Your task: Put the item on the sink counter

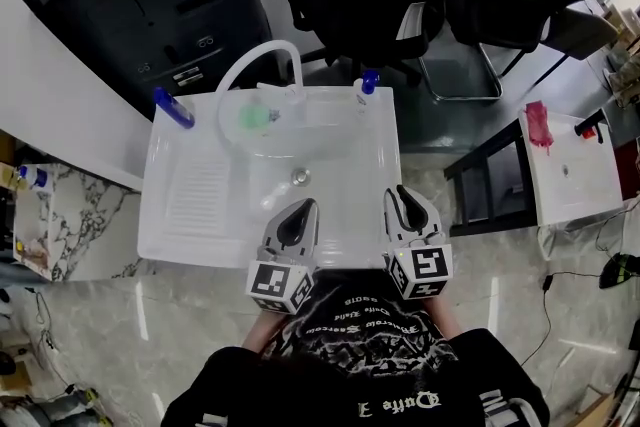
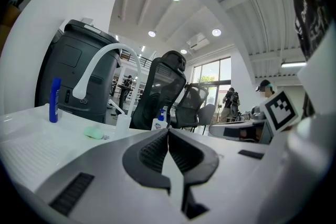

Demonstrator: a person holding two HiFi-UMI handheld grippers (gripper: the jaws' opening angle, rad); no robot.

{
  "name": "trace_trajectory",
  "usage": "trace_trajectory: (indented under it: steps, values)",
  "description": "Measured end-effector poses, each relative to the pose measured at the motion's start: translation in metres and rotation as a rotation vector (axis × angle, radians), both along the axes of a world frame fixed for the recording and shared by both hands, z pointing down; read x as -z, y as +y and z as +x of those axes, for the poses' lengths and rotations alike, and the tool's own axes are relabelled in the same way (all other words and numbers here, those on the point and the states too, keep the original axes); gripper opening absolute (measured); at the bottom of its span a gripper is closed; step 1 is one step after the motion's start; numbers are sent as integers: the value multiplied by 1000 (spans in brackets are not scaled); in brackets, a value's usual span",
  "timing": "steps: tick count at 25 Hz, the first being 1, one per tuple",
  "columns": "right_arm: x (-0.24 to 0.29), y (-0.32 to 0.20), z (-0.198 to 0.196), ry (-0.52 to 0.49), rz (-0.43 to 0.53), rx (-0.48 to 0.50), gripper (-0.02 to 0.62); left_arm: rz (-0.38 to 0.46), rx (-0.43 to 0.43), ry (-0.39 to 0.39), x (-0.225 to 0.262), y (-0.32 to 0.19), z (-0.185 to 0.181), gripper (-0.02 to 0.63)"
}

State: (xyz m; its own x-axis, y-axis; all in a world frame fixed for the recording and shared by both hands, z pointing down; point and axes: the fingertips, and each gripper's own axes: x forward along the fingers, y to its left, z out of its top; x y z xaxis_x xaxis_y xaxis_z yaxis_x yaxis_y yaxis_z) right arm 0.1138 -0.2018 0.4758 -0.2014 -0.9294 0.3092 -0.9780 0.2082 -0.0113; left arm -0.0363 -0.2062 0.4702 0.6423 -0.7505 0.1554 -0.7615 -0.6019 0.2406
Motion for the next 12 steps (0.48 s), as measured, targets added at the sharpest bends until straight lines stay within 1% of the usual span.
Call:
trace_trajectory:
  steps: [2,5,9,12]
  values:
    - [-2,-1,-1,5,-6,-8,33,2,4,-2,1,-1,0,8]
    - [-5,-2,-4,-2,-16,4,2,2,8,-7,1,-2,0,8]
    - [-5,-2,-18,-22,-20,76,-2,2,12,-12,0,-2,1,8]
    - [-5,-4,-21,-12,-15,79,-2,1,13,-12,0,-2,1,6]
